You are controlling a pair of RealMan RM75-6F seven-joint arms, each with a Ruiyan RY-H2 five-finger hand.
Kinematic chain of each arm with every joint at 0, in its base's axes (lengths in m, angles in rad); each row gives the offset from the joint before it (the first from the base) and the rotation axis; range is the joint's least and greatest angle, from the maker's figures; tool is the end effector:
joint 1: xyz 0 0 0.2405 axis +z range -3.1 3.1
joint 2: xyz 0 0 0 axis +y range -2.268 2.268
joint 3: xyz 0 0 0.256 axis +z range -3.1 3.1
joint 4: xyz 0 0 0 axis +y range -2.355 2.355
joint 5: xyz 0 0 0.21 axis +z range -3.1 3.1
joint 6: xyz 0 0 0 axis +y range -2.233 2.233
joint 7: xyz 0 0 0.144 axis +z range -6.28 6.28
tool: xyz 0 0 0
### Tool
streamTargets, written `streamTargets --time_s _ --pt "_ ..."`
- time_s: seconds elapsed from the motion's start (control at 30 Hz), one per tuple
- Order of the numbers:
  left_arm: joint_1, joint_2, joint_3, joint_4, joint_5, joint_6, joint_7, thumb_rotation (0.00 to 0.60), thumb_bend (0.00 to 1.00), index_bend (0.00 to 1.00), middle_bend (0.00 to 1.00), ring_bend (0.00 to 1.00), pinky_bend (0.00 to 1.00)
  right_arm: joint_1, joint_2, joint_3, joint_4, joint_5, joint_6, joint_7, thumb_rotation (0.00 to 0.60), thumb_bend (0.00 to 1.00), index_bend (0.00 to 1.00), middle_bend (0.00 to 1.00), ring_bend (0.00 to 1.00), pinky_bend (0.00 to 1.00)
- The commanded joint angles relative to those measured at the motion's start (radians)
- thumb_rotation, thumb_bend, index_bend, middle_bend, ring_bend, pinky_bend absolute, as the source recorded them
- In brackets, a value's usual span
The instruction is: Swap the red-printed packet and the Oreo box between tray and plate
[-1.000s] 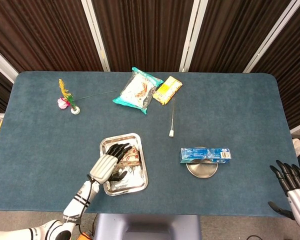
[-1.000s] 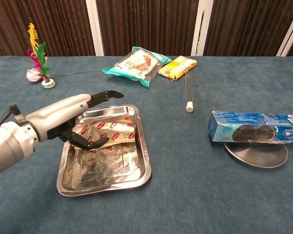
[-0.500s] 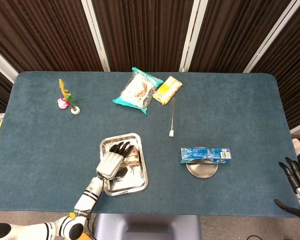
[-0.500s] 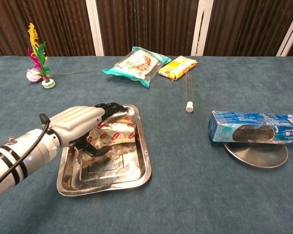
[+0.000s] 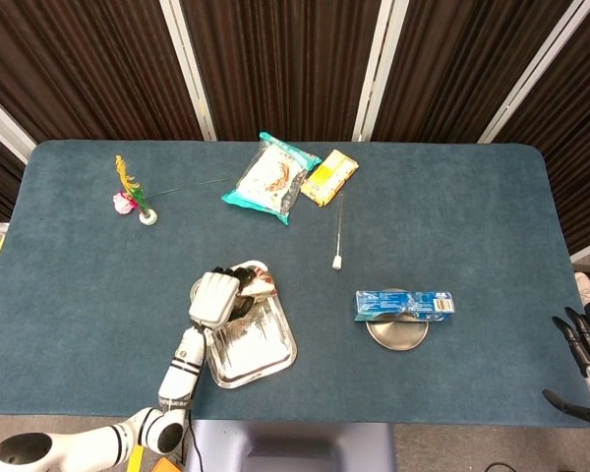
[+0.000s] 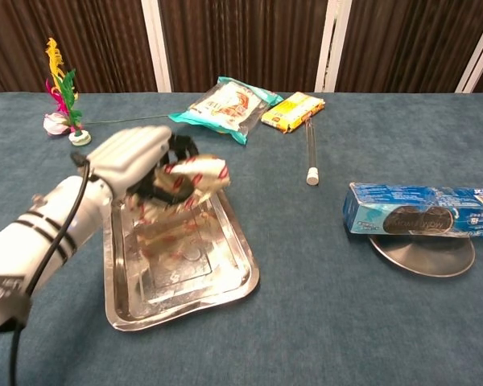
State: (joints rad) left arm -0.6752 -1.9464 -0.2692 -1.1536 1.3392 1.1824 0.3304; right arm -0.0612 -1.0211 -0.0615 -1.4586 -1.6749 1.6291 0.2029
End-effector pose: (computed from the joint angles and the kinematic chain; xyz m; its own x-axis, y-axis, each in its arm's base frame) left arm -0.1143 0.3299 -0.0767 0.3232 0.0232 0.9460 0.8844 -0.3632 -0.2932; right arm -0.3421 -0.1096 0.1989 0.4360 -0.0521 0.8984 -0.8996 -0.0527 0.4335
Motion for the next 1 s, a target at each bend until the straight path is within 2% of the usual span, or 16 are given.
streamTargets --time_s 0.03,0.17,0.3,0.43,0.53,0.63,0.73,0.77,0.83,0.87,0.9,1.0 --pt "-0.074 -0.014 -0.064 0.05 0.003 -0.032 -0.024 0.6 0.41 0.65 0.68 0.53 0.5 0.011 -0.001 0.004 -0.006 0.014 -0.025 -0.005 0.6 0.19 0.0 0.0 0.0 0.0" --pt "-0.182 -0.041 -0.143 0.154 -0.036 -0.118 -0.037 0.6 0.41 0.64 0.67 0.53 0.49 0.037 0.001 -0.001 -0.017 0.026 -0.09 0.003 0.6 0.19 0.0 0.0 0.0 0.0" --pt "-0.329 -0.114 -0.208 0.337 -0.063 -0.207 -0.097 0.6 0.41 0.63 0.66 0.52 0.47 0.059 0.006 0.004 -0.018 0.055 -0.147 0.013 0.6 0.19 0.0 0.0 0.0 0.0" --pt "-0.466 -0.208 -0.225 0.541 -0.065 -0.288 -0.184 0.6 0.41 0.62 0.65 0.51 0.47 0.076 0.01 0.025 -0.017 0.105 -0.187 0.032 0.6 0.19 0.0 0.0 0.0 0.0" --pt "-0.542 -0.277 -0.219 0.673 -0.067 -0.343 -0.251 0.6 0.41 0.58 0.61 0.48 0.45 0.088 0.009 0.038 -0.009 0.136 -0.215 0.042 0.6 0.19 0.0 0.0 0.0 0.0" --pt "-0.586 -0.323 -0.194 0.76 -0.057 -0.362 -0.309 0.6 0.41 0.47 0.52 0.43 0.42 0.099 0.009 0.041 -0.003 0.153 -0.244 0.047 0.6 0.19 0.0 0.0 0.0 0.0" --pt "-0.604 -0.323 -0.162 0.762 -0.079 -0.375 -0.342 0.6 0.41 0.23 0.41 0.36 0.38 0.105 0.01 0.044 0.003 0.165 -0.261 0.054 0.6 0.19 0.0 0.0 0.0 0.0" --pt "-0.611 -0.323 -0.155 0.76 -0.092 -0.385 -0.345 0.6 0.41 0.15 0.35 0.32 0.37 0.105 0.01 0.047 0.005 0.17 -0.263 0.055 0.6 0.19 0.0 0.0 0.0 0.0" --pt "-0.631 -0.323 -0.142 0.759 -0.12 -0.398 -0.344 0.6 0.41 0.02 0.18 0.17 0.28 0.106 0.011 0.052 0.008 0.179 -0.264 0.06 0.6 0.19 0.0 0.0 0.0 0.0" --pt "-0.639 -0.323 -0.136 0.757 -0.129 -0.397 -0.347 0.6 0.4 0.0 0.09 0.08 0.22 0.106 0.013 0.052 0.007 0.179 -0.263 0.064 0.6 0.19 0.0 0.0 0.0 0.0" --pt "-0.645 -0.323 -0.129 0.754 -0.136 -0.392 -0.351 0.6 0.4 0.0 0.06 0.05 0.2 0.105 0.015 0.053 0.007 0.177 -0.261 0.069 0.6 0.19 0.0 0.0 0.0 0.0" --pt "-0.654 -0.323 -0.112 0.737 -0.153 -0.371 -0.37 0.6 0.4 0.0 0.0 0.0 0.17 0.102 0.018 0.053 0.008 0.17 -0.25 0.083 0.6 0.19 0.0 0.0 0.0 0.0"
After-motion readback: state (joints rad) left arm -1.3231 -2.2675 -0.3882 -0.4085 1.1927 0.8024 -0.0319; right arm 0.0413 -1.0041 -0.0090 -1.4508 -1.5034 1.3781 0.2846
